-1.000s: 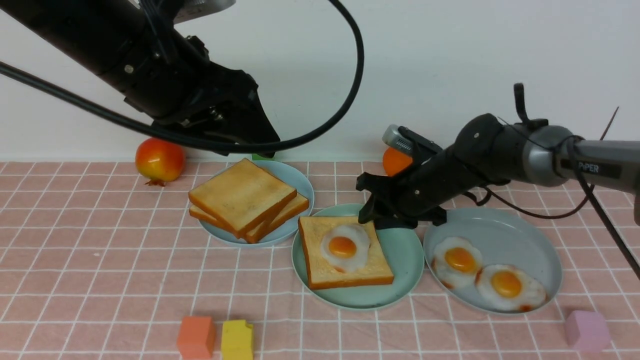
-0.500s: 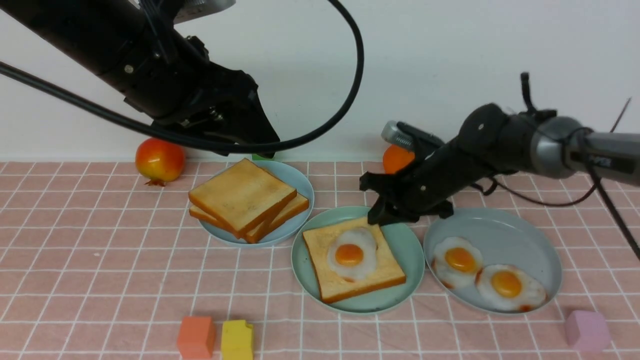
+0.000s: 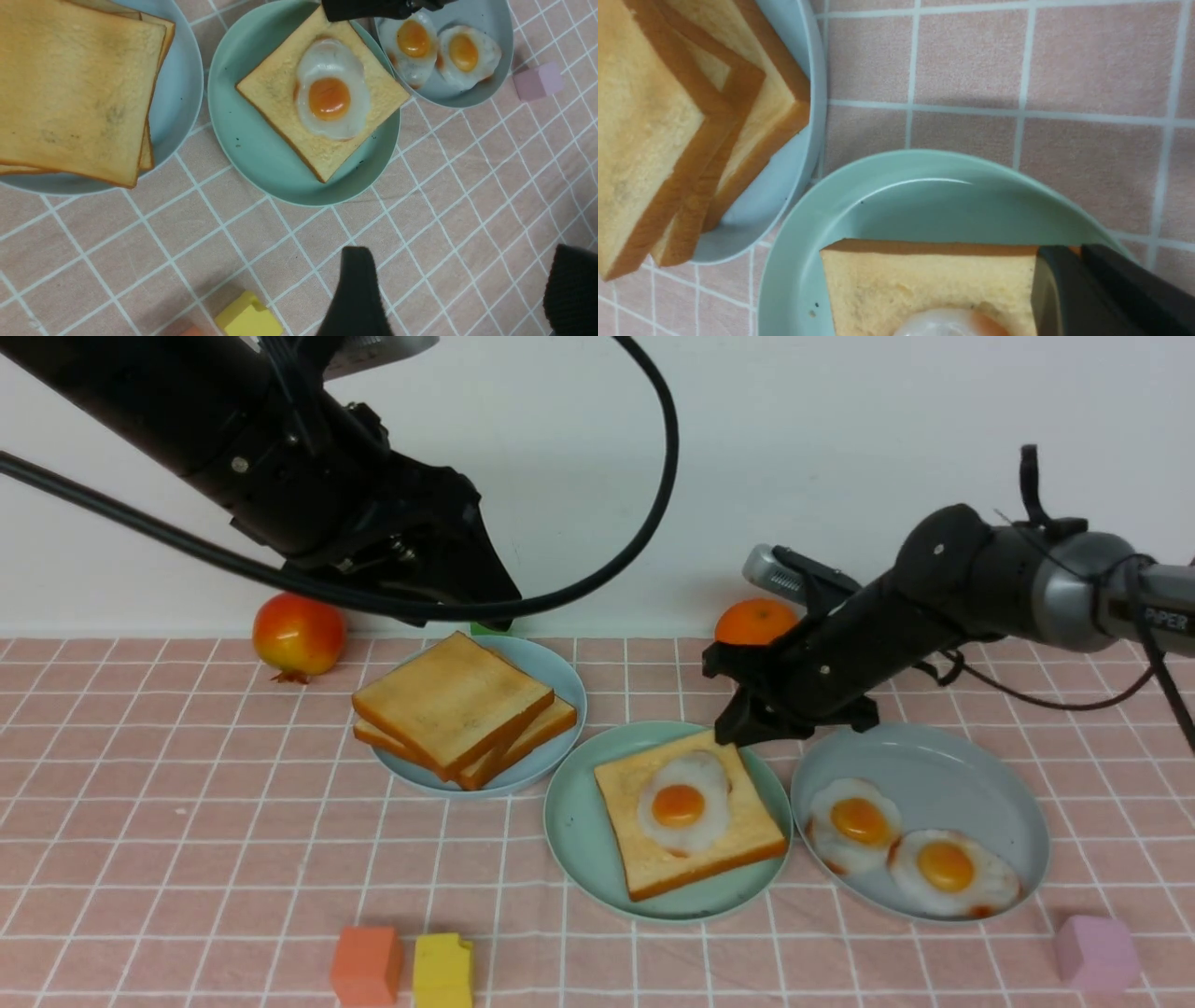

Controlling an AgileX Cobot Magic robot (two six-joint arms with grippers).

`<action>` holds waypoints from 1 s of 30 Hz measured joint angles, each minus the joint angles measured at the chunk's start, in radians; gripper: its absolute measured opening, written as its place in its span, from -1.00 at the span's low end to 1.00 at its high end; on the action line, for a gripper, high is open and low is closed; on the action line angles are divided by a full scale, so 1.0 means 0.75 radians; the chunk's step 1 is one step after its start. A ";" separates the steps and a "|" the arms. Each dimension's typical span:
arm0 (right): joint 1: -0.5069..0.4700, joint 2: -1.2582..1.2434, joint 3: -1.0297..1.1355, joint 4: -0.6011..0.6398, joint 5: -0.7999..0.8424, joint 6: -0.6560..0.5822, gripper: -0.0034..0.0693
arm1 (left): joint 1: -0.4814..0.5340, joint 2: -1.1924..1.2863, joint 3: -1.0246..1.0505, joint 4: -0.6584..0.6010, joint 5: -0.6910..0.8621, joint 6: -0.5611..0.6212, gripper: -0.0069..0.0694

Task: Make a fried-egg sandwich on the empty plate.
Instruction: Use the right arm to place the fried egg on the slice of bread in the middle, then use the left arm to grab a slice of bread

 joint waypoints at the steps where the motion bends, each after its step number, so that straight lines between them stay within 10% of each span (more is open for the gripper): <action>1: 0.004 0.016 0.000 0.019 -0.004 0.000 -0.76 | 0.000 0.000 0.000 0.000 0.000 0.000 0.61; 14: 0.008 0.070 0.000 0.103 -0.029 -0.025 -0.61 | 0.000 0.000 0.000 0.001 -0.001 0.000 0.61; 23: 0.007 -0.058 0.000 0.100 0.033 -0.081 0.42 | 0.053 0.000 0.003 0.038 -0.133 -0.056 0.61; 30: 0.009 -0.317 0.012 0.031 0.158 -0.069 0.58 | 0.270 0.168 0.004 0.024 -0.227 -0.089 0.61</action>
